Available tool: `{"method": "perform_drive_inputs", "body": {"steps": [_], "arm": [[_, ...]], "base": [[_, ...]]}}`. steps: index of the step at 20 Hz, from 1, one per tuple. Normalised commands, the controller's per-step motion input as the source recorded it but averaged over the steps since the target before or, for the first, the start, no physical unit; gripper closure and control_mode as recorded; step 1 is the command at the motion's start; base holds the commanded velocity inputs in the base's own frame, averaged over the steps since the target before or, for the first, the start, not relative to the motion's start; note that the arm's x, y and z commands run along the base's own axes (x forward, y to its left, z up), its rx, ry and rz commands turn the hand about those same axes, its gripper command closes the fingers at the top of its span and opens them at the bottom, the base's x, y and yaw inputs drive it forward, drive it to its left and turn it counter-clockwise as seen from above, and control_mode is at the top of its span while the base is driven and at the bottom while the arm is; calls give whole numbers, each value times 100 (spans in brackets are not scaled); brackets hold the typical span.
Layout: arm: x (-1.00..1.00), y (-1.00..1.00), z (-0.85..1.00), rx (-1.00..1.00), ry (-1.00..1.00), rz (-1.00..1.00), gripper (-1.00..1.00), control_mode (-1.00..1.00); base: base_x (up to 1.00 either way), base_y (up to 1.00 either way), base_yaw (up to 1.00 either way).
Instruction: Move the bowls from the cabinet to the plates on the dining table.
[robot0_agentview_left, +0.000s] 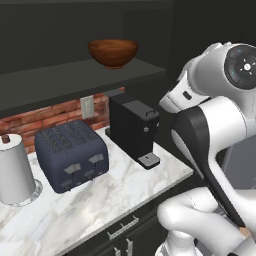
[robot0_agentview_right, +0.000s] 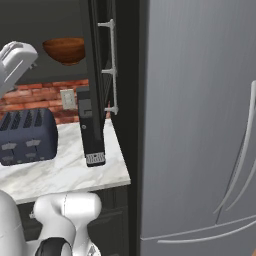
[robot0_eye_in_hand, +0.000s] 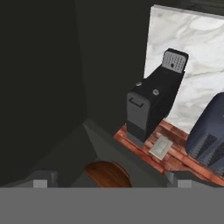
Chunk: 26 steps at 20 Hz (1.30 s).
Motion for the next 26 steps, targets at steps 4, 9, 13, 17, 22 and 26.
{"method": "perform_drive_inputs", "body": {"steps": [4,9,13,17,22,26], "arm": [[34,11,1,-5,0,0,-100,-100],[44,0,14,-8,0,0,-100,-100],[48,1,4,-6,0,0,-100,-100],[32,17,0,-8,0,0,-100,-100],[31,18,0,-6,0,0,-100,-100],[33,13,0,-5,0,0,-100,-100]], "base": [[0,0,0],[0,0,0],[0,0,0],[0,0,0],[0,0,0],[0,0,0]]}}
